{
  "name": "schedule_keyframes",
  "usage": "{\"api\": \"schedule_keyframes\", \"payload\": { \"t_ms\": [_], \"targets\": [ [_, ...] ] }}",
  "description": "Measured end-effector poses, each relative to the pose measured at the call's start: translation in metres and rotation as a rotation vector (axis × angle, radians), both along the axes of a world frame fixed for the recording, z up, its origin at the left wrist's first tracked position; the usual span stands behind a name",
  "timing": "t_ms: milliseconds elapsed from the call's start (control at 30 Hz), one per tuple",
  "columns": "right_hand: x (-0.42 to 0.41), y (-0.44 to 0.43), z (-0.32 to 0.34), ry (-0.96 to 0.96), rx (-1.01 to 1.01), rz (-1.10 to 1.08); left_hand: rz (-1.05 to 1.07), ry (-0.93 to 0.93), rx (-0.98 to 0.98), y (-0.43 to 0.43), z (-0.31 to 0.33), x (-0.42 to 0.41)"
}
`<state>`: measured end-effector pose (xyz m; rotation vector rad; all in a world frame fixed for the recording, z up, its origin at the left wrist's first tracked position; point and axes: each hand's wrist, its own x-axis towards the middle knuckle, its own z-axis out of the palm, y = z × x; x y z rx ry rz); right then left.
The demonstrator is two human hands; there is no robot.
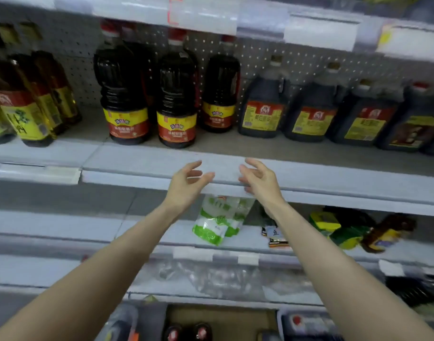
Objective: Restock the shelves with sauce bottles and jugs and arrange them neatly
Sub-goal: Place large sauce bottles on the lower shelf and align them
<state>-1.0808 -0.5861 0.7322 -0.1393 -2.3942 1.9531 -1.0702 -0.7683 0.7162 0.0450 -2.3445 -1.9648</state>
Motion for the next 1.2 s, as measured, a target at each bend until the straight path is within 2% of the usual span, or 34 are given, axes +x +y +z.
{"api": "schedule_keyframes", "payload": {
  "t_ms": [133, 300, 500, 867, 1000, 1200],
  "targets": [
    [0.04, 0.038, -0.035, -0.026, -0.012, 0.046, 0.01, -0.035, 0.013, 0.042, -0.034, 0.049],
    [0.079, 0.066, -0.094, -0.167, 0.013, 0.094, 0.039, -0.208, 0.031, 0.064, -0.097, 0.09],
    [0.113, 0.082, -0.208, -0.352, 0.014, 0.095, 0.082, -0.408, 0.041, 0.072, -0.195, 0.12],
    [0.174, 0.041, -0.457, -0.766, -0.031, 0.095, 0.193, -0.764, -0.003, 0.035, -0.425, 0.184],
    [0.195, 0.032, -0.541, -0.896, -0.021, 0.033, 0.202, -0.839, -0.034, 0.03, -0.498, 0.2],
    [0.203, 0.015, -0.622, -1.019, 0.035, 0.028, 0.195, -0.893, -0.039, 0.027, -0.576, 0.202]
  ]
}}
